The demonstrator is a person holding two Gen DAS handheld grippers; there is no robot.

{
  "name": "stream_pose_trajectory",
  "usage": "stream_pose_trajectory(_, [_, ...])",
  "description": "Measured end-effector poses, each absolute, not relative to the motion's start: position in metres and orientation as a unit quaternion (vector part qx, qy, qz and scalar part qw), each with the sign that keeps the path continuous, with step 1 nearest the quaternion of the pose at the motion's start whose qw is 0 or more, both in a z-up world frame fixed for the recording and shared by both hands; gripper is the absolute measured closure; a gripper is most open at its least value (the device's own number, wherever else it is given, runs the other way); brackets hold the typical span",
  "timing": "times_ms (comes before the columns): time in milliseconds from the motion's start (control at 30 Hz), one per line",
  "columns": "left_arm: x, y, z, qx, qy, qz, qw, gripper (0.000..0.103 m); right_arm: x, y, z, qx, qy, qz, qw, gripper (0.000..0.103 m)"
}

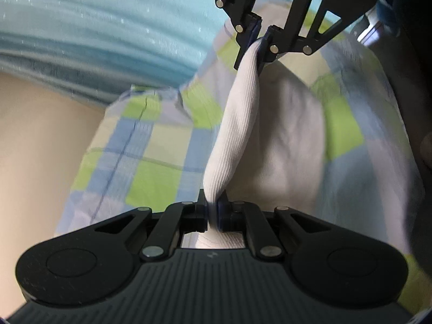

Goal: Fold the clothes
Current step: 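Lift the undershirt with both grippers and carry it to the folded clothes stack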

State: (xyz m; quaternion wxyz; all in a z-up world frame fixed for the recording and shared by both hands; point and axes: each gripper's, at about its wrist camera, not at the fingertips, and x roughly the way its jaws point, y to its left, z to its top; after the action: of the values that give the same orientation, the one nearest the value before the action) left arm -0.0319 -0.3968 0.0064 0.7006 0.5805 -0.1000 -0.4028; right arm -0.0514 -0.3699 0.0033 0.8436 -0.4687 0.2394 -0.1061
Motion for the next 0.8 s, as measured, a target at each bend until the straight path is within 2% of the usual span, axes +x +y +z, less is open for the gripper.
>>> stream_pose_trajectory(300, [-0.103, -0.446, 0.024, 0.557, -0.173, -0.484, 0.653, 0.097, -0.153, -0.387, 0.017, -0.435, 0.282, -0.213, 0.828, 0.098])
stream_pose_trajectory(667, [-0.258, -0.513, 0.057, 0.473, -0.299, -0.627, 0.541, 0.097, -0.349, -0.381, 0.048, -0.370, 0.367, -0.396, 0.756, 0.097])
stream_pose_trajectory(800, [-0.312, -0.536, 0.064, 0.442, -0.318, -0.677, 0.495, 0.097, -0.412, -0.379, 0.056, -0.330, 0.403, -0.440, 0.731, 0.097])
